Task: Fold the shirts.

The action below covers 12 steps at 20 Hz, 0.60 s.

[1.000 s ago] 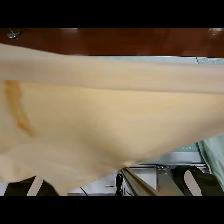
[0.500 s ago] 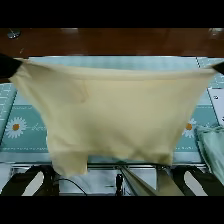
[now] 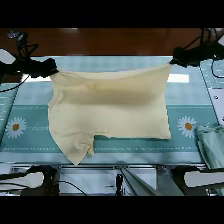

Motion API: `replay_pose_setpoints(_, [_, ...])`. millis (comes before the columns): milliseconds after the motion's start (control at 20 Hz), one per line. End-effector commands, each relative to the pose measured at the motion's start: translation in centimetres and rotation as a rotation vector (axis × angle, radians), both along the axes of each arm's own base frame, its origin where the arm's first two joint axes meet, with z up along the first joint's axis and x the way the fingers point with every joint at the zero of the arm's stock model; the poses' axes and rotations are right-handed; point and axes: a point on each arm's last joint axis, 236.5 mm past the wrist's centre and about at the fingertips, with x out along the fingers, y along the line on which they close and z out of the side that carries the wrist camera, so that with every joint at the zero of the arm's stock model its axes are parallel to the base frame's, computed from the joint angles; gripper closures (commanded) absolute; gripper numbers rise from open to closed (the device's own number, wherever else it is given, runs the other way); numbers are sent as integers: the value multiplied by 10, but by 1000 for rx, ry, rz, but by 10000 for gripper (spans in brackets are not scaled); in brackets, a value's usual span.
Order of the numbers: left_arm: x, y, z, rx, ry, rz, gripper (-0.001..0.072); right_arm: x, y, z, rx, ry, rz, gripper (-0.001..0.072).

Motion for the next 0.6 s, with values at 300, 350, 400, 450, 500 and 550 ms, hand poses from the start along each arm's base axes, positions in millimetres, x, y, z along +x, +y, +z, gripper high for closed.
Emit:
replay_pose_setpoints(300, [-41,4,-37,-77,281,-147,679,-15,-17,-32,29,168,69,695])
replay_pose_setpoints(350, [-50,9,-39,-77,306,-171,679,-27,-20,-31,32,206,92,695])
replay_pose_setpoints(400, [-58,18,-44,-61,338,-183,680,-42,-21,-36,36,260,129,695])
replay_pose_setpoints(450, [-63,25,-50,-40,366,-184,679,-54,-19,-46,41,307,151,695])
replay_pose_setpoints(500, [-68,30,-58,-18,388,-183,679,-63,-18,-60,48,347,149,695])
replay_pose_setpoints(550, [-69,30,-65,-15,400,-181,679,-67,-15,-76,56,370,141,695])
